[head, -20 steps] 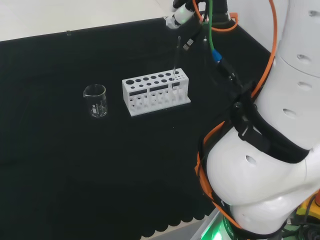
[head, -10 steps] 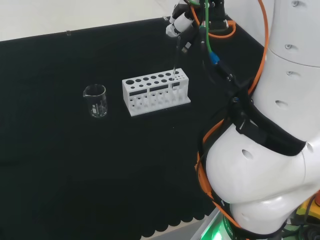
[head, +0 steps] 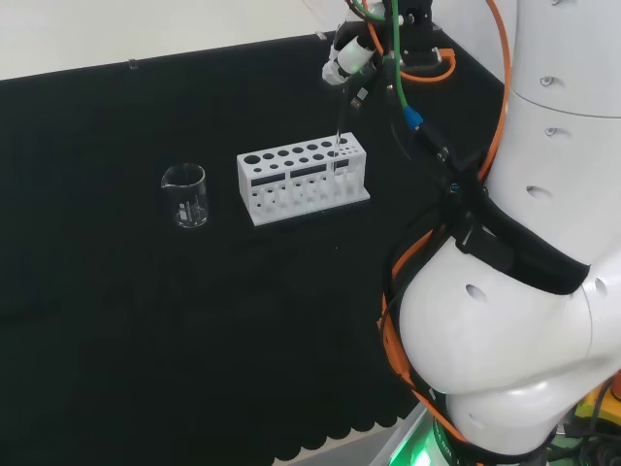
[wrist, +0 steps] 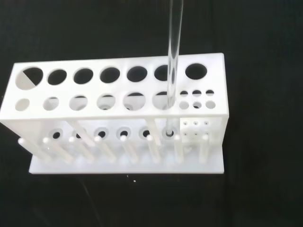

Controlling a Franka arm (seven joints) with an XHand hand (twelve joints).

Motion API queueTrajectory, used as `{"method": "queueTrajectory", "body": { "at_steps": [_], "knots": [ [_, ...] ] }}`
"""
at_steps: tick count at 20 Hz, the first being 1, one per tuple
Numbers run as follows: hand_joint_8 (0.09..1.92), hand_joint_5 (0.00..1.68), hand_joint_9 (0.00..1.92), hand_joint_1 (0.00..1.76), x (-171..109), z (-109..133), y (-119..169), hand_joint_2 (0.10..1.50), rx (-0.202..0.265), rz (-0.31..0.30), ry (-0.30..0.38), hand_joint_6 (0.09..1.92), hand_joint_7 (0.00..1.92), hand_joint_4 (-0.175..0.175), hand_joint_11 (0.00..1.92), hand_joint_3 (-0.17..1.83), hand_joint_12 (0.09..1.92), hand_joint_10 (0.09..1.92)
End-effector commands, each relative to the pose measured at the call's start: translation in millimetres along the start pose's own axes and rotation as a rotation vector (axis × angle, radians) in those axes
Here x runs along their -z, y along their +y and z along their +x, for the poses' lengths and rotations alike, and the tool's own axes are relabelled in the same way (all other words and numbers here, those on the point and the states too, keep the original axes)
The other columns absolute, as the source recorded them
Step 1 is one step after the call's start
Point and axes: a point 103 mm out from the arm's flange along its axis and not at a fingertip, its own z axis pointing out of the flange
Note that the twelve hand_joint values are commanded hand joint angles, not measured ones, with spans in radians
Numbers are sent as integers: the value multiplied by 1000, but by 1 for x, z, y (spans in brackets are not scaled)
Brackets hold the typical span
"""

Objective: Take the glass rod from the white test tube rack.

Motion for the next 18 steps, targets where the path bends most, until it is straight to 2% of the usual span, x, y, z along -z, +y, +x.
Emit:
{"method": "queueTrajectory", "body": {
  "at_steps": [1, 6, 14, 16, 18],
  "knots": [
    [846, 418, 793, 604, -6, 2, 3, 817, 8, 19, -17, 747, 531, -77, 709, 549, 1299, 775],
    [829, 497, 833, 662, -11, 1, 8, 801, 16, 39, -27, 858, 578, -68, 769, 548, 1285, 759],
    [821, 588, 883, 753, -13, -4, 15, 794, 20, 41, -36, 935, 584, -62, 842, 558, 1258, 738],
    [816, 613, 881, 803, -19, -17, 20, 780, 28, 101, -67, 942, 564, -56, 876, 575, 1238, 728],
    [815, 624, 864, 822, -20, -18, 20, 770, 21, 110, -71, 944, 553, -52, 877, 590, 1239, 727]
  ]
}}
